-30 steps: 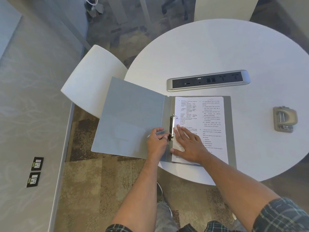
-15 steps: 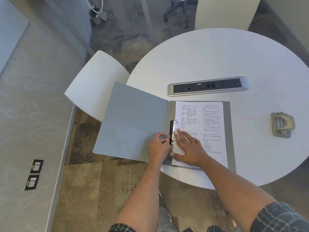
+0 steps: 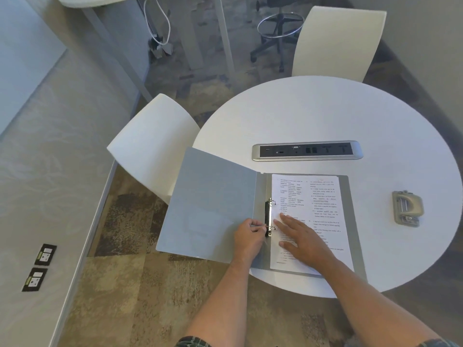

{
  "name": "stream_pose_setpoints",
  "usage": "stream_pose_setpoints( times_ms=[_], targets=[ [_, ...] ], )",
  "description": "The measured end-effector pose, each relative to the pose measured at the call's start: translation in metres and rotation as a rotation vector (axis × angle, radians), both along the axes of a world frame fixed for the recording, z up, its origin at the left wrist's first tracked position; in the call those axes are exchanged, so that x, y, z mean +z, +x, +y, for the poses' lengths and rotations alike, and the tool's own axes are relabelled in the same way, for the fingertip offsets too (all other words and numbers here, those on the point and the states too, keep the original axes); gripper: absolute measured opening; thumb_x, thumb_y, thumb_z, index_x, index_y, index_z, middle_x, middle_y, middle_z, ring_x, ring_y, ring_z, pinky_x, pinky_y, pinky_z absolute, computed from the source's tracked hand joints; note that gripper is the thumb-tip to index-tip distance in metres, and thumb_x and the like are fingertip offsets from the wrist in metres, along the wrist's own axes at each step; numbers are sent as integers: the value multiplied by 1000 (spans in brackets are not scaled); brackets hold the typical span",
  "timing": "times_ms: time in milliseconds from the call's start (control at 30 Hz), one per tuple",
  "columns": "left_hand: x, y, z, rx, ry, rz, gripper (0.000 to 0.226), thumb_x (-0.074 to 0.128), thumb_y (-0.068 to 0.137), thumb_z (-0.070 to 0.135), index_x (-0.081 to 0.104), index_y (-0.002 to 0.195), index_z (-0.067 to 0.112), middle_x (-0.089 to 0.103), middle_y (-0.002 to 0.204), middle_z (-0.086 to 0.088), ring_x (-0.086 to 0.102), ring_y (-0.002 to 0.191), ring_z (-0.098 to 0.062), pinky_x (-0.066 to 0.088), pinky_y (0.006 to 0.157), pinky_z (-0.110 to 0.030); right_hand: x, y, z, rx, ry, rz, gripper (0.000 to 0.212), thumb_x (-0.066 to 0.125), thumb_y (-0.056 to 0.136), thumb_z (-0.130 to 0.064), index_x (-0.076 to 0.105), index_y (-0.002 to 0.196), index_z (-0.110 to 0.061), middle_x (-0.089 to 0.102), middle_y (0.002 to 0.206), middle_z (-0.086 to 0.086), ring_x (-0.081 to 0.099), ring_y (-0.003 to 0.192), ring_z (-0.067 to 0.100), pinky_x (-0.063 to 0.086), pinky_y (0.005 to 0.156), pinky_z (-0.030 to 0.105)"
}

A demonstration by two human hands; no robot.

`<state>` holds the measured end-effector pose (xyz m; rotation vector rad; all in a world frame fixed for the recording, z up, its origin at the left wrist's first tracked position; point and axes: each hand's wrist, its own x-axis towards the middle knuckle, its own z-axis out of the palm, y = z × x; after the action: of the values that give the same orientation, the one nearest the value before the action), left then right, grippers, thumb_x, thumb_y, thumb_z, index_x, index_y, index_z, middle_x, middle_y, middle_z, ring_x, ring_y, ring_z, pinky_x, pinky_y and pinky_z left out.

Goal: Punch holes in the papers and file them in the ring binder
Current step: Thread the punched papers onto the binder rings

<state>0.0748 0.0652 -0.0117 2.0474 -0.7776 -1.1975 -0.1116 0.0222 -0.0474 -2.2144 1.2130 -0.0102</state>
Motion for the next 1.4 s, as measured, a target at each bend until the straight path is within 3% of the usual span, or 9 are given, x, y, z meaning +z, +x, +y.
stream_pose_setpoints(
  times_ms=[200,367,500,667,833,1000,1167,1333,1400],
  targets=[
    [-4,-20,19,65,1,162,20,71,94,18,64,113,23,71,114,15,65,100,2,47,69,-9,6,-33,5,-480,-153,245,97,61,83,-73,28,159,-21,29,166,4,33,150,26,32,119,44],
    [-10,-33,28,91,-5,283,25,75,92,14,63,114,20,71,119,9,67,100,1,51,75,-13,16,-38,16,-923,-118,343,92,72,73,-72,42,133,-9,57,130,16,56,121,37,49,101,52],
    [-10,-32,27,72,1,296,26,76,91,17,63,113,21,71,128,5,68,104,-5,56,89,-25,23,-38,21,-1024,-18,433,96,69,73,-74,43,135,-6,55,134,18,56,121,36,48,100,49],
    [-8,-34,27,40,27,277,29,76,90,22,63,116,24,68,135,8,65,110,-7,55,100,-34,29,-50,18,-1000,11,479,97,70,68,-78,45,130,-8,58,126,15,60,113,32,52,94,46],
    [-4,-36,30,11,55,288,33,77,92,23,58,118,26,62,144,5,62,119,-10,51,108,-39,35,-63,9,-1001,53,356,89,83,68,-65,48,126,-8,61,121,16,62,113,35,51,97,47],
    [-2,-37,32,5,61,313,50,73,95,16,52,140,12,55,152,-1,57,130,-15,48,110,-36,38,-74,4,-986,153,268,83,87,70,-53,45,126,-8,60,123,16,61,116,37,49,98,49],
    [5,-39,29,-31,99,266,53,74,94,23,52,141,12,55,152,-1,59,129,-18,48,108,-39,36,-84,4,-895,171,253,70,85,65,-58,53,113,-20,67,108,4,66,102,30,53,91,45],
    [20,-40,19,-174,56,-17,43,72,94,33,53,129,19,66,124,5,66,107,-17,56,93,-36,52,-90,9,-864,193,-111,27,73,90,-37,55,101,-19,70,97,0,68,80,19,57,73,37],
    [29,-45,14,-201,-29,-169,31,70,94,30,61,121,20,67,112,9,67,100,-15,59,89,-36,62,-89,8,-837,192,-236,22,69,94,-36,57,96,-19,71,93,1,69,77,19,59,73,37]
  ],
)
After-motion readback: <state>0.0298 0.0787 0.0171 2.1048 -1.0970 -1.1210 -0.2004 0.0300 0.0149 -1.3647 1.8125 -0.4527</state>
